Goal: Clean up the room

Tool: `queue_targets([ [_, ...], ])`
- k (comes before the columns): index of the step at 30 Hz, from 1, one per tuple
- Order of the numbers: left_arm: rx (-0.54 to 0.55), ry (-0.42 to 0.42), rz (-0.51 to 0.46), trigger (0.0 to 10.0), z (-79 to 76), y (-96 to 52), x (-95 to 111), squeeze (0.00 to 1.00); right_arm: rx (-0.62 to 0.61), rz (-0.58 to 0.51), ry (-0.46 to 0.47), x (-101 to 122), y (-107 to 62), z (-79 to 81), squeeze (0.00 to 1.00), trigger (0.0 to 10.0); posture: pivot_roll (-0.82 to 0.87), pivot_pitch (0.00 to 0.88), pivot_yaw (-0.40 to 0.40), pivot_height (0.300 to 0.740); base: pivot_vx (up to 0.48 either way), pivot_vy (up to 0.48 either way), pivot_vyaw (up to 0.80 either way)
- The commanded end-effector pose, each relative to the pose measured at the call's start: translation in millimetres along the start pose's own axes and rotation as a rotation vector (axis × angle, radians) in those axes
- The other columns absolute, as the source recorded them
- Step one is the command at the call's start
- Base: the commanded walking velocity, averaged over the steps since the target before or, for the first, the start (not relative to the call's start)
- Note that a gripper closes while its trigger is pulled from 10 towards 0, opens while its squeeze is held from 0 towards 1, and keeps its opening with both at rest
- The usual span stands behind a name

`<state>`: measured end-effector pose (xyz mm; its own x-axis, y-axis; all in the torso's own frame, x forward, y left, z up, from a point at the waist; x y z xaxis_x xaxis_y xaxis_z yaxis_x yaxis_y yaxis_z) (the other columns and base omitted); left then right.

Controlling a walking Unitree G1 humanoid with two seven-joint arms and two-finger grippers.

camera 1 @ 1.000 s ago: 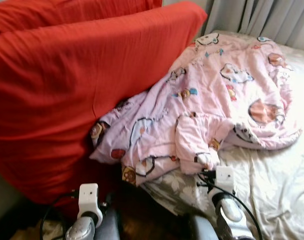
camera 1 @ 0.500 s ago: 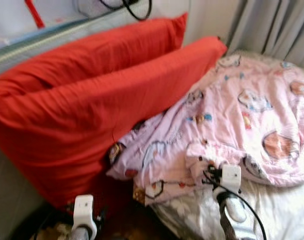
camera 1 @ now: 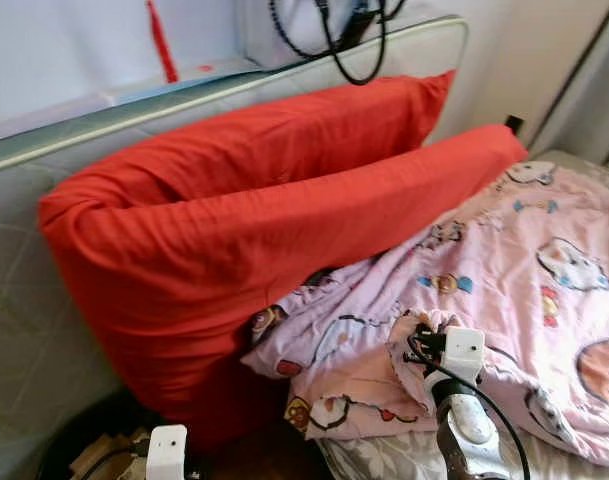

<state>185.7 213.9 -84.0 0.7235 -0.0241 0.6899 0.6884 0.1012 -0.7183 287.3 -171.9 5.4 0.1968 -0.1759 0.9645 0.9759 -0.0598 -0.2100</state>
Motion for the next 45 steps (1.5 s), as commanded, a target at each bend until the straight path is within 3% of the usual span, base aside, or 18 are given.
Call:
queue_targets([
  [1,-0.003,0.018,0.026,10.0,0.6,-1.8,-6.9,0.00,-0.019,-0.013,-0.018,3.6,0.9,-4.2,0.00,10.0,0.15,0.044,-0.044,0.740,0.000,0.000,0.00],
  [16,-0.014,0.010,0.024,10.0,-4.1,0.3,-2.9,0.00,-0.175,-0.028,-0.001,12.0,1.7,-34.7,0.00,10.0,0.15,0.064,-0.045,0.740,0.000,0.000,0.00],
  [45,-0.020,0.007,0.026,10.0,-4.9,0.5,-2.6,0.00,-0.219,-0.079,-0.001,22.7,4.6,-38.7,0.00,10.0,0.15,0.062,-0.043,0.740,-0.267,0.000,0.00],
])
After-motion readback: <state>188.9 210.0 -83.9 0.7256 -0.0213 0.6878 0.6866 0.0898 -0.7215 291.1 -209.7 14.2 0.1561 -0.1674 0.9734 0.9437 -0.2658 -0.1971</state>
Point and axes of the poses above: a point about 5 cm out from each wrist's last joint towards the gripper, its own y axis pointing out of the wrist towards the gripper, its own x axis along the axis of the wrist's last joint, z = x × y, the point moved 1 cm from there along y, pointing out of the wrist towards the gripper, and after that the axes turned 4 degrees about y, right-handed, at the moved point
